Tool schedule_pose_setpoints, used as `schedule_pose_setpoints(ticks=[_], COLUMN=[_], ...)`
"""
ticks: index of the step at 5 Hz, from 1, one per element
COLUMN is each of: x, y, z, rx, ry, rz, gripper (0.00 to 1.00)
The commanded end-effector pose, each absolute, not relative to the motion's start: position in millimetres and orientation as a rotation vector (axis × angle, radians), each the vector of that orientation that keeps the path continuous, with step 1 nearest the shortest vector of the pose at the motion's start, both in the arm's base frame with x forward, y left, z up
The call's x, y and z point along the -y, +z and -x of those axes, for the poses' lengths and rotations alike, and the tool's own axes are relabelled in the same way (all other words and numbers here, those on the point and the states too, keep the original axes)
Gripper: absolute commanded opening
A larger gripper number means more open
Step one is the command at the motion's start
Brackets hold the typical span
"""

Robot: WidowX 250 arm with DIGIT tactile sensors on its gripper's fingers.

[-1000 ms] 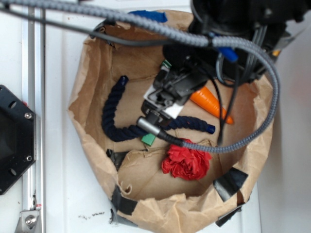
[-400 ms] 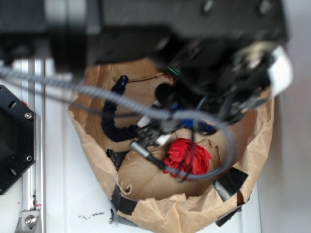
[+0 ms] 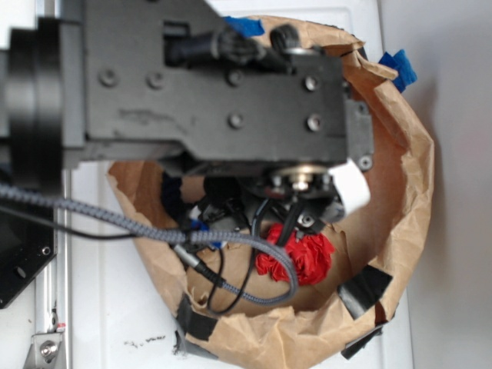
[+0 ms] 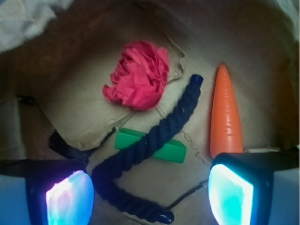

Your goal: Grab the carrot.

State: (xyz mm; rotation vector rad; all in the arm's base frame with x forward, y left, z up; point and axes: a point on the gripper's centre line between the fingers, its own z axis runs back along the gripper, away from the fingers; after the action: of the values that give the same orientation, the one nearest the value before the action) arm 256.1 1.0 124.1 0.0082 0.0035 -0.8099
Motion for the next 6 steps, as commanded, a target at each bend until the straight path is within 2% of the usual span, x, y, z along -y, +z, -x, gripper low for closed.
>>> schedule_pose_setpoints(ticks=[1, 2, 4, 6], x=[-26.0, -39.1, -48.4, -56.0], y=[112.1, 110.5, 111.3, 106.8], z=[-276.8, -284.6, -315.8, -322.2], rx=[0.038, 0.053, 0.044, 0.032], ry=[-0.848, -0.869, -0.944, -0.947], rz=[-0.017, 0.004, -0.008, -0.021], gripper=[1.0, 1.0, 1.0, 1.0])
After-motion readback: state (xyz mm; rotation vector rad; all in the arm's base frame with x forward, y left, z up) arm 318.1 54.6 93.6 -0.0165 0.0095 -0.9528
